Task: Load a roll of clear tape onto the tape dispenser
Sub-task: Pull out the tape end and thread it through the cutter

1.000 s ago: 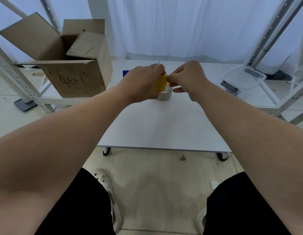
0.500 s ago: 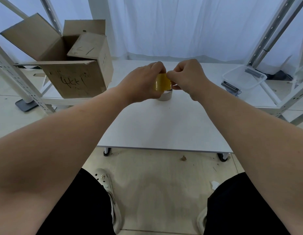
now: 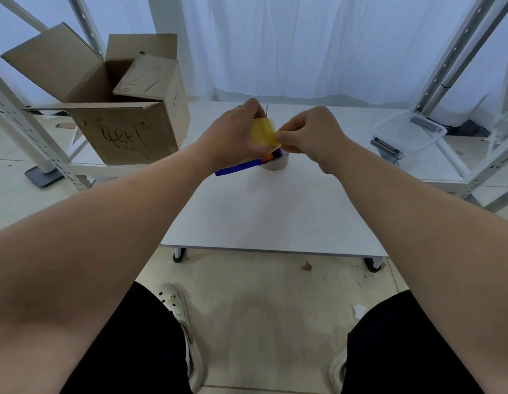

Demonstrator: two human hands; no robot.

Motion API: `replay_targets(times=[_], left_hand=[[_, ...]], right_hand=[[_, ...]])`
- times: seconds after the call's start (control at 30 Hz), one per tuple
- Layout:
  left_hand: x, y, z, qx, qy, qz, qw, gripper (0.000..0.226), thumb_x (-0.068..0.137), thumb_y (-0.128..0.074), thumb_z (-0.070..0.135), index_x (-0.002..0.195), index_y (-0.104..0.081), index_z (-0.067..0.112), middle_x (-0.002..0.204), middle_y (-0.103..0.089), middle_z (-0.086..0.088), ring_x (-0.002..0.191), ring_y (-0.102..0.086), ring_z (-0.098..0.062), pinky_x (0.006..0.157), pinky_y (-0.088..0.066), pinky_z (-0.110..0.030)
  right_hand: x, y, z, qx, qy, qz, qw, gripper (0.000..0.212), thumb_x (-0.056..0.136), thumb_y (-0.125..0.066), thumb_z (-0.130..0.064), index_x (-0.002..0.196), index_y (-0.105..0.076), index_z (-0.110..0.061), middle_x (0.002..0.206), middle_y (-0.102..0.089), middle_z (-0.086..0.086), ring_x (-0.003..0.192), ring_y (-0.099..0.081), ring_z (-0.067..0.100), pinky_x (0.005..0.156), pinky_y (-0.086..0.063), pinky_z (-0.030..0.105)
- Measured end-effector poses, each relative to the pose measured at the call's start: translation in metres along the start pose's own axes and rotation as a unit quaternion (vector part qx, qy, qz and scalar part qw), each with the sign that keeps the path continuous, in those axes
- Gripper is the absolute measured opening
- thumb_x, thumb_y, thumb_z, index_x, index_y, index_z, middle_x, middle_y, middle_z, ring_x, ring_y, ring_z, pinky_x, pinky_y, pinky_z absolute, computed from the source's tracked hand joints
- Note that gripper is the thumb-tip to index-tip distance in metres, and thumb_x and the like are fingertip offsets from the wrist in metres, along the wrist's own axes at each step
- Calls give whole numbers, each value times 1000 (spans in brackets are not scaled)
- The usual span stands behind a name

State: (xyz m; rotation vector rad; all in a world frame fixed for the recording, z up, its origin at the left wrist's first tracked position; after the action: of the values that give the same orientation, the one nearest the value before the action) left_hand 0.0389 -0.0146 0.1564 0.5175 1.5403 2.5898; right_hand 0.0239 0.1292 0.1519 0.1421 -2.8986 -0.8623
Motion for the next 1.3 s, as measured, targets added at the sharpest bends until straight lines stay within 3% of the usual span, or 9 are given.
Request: replay_targets(times=[0.1, 0.33, 0.53, 0.67, 0.77, 0.87, 0.93, 1.03, 1.3], left_hand=[[0, -1, -1, 5, 13, -3, 1000, 61, 75, -72, 44, 120, -44, 15, 117, -58, -2, 92, -50, -14, 72, -40, -26], [0, -1, 0, 1, 18, -7, 1000, 61, 74, -73, 43, 120, -44, 15, 115, -58, -2, 93, -52, -16, 72, -42, -28], [0, -7, 1, 17, 8, -26, 999, 59, 73, -75, 39, 119, -46, 17, 115, -60, -2, 92, -52, -15, 73, -42, -28], [0, -3, 4, 1, -3, -12, 1000, 61, 73, -75, 42, 120, -45, 16, 117, -59, -1, 93, -52, -14, 73, -42, -26], [0, -1, 5, -7, -10, -9, 1000, 62, 73, -75, 44, 120, -45, 16, 118, -58, 0, 94, -52, -14, 72, -41, -26], [-1, 0, 0, -11, 0, -9, 1000, 63, 74, -74, 43, 122, -43, 17, 119, -57, 0, 95, -50, -14, 72, -41, -26], [-1, 0, -1, -7, 2, -11, 1000, 63, 75, -74, 42, 123, -42, 17, 120, -57, 0, 95, -50, -14, 72, -41, -25], [-1, -1, 2, -7, -9, -11, 1000, 60, 75, -74, 41, 120, -45, 14, 115, -59, -2, 94, -55, -16, 70, -42, -23], [-2, -1, 0, -7, -7, -10, 1000, 62, 75, -74, 41, 121, -44, 15, 118, -58, -2, 94, -51, -14, 72, -40, -25]], right_hand=[[1, -1, -2, -31, 16, 6, 999, 14, 76, -69, -8, 85, -74, 2, 85, -72, 19, 85, -70, 31, 81, -59, 42], [0, -4, -12, -144, 82, 20, 986, 18, 79, -60, -9, 85, -75, 0, 85, -71, 13, 72, -57, 17, 62, -44, 23], [-1, -11, -11, -259, 109, -4, 960, 17, 76, -61, -15, 67, -58, -1, 76, -63, 18, 70, -53, 25, 62, -39, 32], [-2, -4, -10, -185, 89, 12, 979, 22, 74, -61, -11, 78, -63, 10, 76, -58, 23, 68, -47, 21, 61, -37, 30], [-2, 4, -3, -89, 53, 26, 994, 19, 74, -61, -8, 80, -64, 10, 82, -67, 24, 69, -59, 26, 57, -43, 28], [-2, 7, 2, 23, 25, 30, 999, 18, 80, -59, -4, 84, -64, 13, 78, -65, 18, 76, -68, 29, 74, -60, 39], [-2, 6, 3, 73, 11, 12, 997, 24, 86, -64, -15, 93, -65, 9, 85, -67, 16, 77, -68, 24, 77, -61, 39], [-2, -3, 4, 45, 11, -33, 998, 38, 82, -72, -31, 106, -64, -2, 99, -66, 11, 90, -68, 22, 76, -61, 33], [-1, 1, 3, 14, 46, 9, 999, 16, 83, -69, -12, 93, -71, 1, 92, -71, 18, 86, -70, 27, 80, -60, 39]])
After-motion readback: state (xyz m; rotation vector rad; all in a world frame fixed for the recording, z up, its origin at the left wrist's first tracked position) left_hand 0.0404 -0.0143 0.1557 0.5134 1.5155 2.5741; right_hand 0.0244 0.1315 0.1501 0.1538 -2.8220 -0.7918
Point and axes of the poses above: each hand's wrist, its own x-axis towards the middle knuckle, its own y-axis out of the back of the hand, z = x × y, the point moved 5 cm from there along x, towards the middle knuckle
